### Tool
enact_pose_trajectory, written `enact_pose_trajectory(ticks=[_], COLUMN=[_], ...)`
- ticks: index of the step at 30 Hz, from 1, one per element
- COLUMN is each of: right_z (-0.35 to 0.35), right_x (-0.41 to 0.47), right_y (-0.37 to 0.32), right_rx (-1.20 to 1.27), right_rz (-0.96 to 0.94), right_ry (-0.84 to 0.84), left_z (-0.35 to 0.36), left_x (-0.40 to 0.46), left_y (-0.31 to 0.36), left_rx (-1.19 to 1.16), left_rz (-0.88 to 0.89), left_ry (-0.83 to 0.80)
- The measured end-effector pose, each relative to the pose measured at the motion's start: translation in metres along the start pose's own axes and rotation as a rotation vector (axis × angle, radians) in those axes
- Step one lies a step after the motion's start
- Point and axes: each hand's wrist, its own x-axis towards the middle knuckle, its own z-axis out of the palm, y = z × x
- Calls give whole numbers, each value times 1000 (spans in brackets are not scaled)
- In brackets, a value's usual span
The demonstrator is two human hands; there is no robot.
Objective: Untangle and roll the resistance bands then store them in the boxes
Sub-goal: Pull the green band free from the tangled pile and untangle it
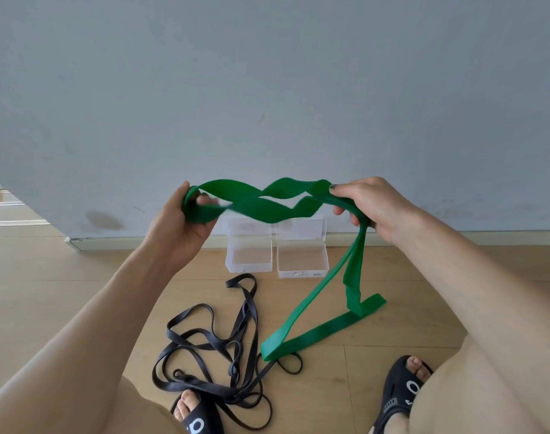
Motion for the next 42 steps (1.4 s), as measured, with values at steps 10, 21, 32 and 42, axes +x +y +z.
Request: enact_pose_trajectory(ticks=[10, 21, 32, 42], right_z=[-9, -14, -16, -23], right_x=[0, 1, 2, 13], right_y=[-1, -1, 1, 9], right_rx=[58, 56, 36, 71], right_rz=[46, 35, 26, 86], right_ry=[-2, -31, -3, -16], left_z=[-17, -28, -36, -31], left_x=[-15, -18, 0, -20], left_y=[7, 23, 8, 18], left_rx=[746, 531, 830, 527], left_rz=[-112, -74, 47, -235], left_ry=[-197, -375, 69, -388])
